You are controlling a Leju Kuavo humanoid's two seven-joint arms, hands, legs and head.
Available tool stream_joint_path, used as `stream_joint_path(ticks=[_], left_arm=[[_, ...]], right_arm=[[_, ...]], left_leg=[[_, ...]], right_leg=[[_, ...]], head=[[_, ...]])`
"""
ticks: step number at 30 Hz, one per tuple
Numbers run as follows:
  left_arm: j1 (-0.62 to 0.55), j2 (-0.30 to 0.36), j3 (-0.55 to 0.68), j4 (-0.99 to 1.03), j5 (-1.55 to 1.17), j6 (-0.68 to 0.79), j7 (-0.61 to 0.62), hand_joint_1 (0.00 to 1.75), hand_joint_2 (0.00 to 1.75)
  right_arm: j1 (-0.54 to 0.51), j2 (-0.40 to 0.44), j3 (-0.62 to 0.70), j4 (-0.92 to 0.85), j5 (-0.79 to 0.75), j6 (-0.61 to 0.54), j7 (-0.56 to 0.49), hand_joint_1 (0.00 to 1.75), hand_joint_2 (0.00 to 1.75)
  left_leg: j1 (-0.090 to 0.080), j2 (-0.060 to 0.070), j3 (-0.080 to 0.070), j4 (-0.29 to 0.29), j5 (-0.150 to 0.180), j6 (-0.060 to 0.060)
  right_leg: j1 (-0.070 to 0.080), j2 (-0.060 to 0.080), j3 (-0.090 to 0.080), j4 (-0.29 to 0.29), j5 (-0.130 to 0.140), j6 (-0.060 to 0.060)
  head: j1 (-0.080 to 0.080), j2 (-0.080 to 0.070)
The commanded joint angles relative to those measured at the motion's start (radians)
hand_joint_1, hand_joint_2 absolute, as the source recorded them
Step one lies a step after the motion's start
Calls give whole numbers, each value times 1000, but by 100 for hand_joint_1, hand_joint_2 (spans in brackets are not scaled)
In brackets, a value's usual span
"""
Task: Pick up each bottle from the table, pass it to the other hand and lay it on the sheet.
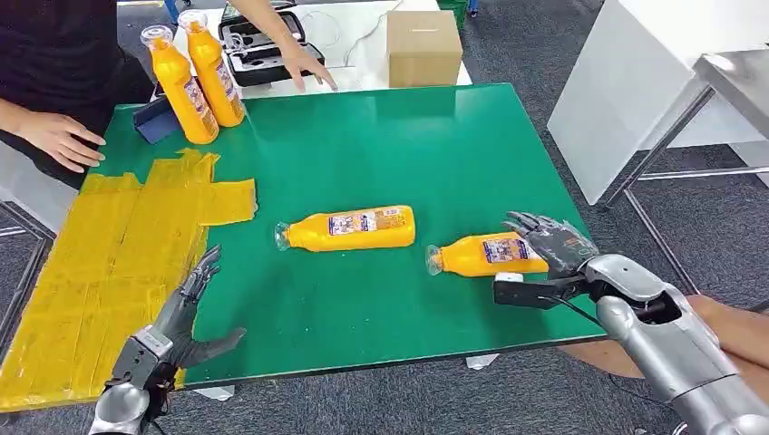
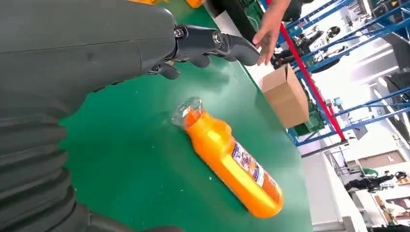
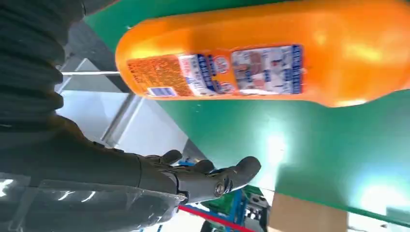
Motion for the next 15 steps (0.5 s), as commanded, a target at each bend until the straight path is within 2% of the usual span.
stream_joint_path(ticks=[1,9,11,15], left_arm=[[-29,0,-3,42,4,-10,6,0,175],[-46,7,-24,62,11,-11,12,0,175],[-49,8,-24,63,13,-12,13,0,175],[-51,9,-25,64,13,-12,14,0,175]], right_arm=[[-132,67,50,267,14,21,-4,0,175],[-185,126,91,469,53,-21,-8,0,175],[-187,126,92,483,54,-20,-9,0,175],[-191,131,90,501,54,-23,-10,0,175]], left_leg=[[0,2,5,0,-3,-1],[1,3,9,0,-4,-1],[0,1,4,0,-1,0],[0,2,8,0,-4,-1]], right_leg=[[0,2,5,-1,-1,-1],[1,2,8,-1,-3,-2],[1,1,4,-1,-1,-1],[1,2,7,0,-3,-2]], head=[[0,0],[0,0],[0,0],[0,0]])
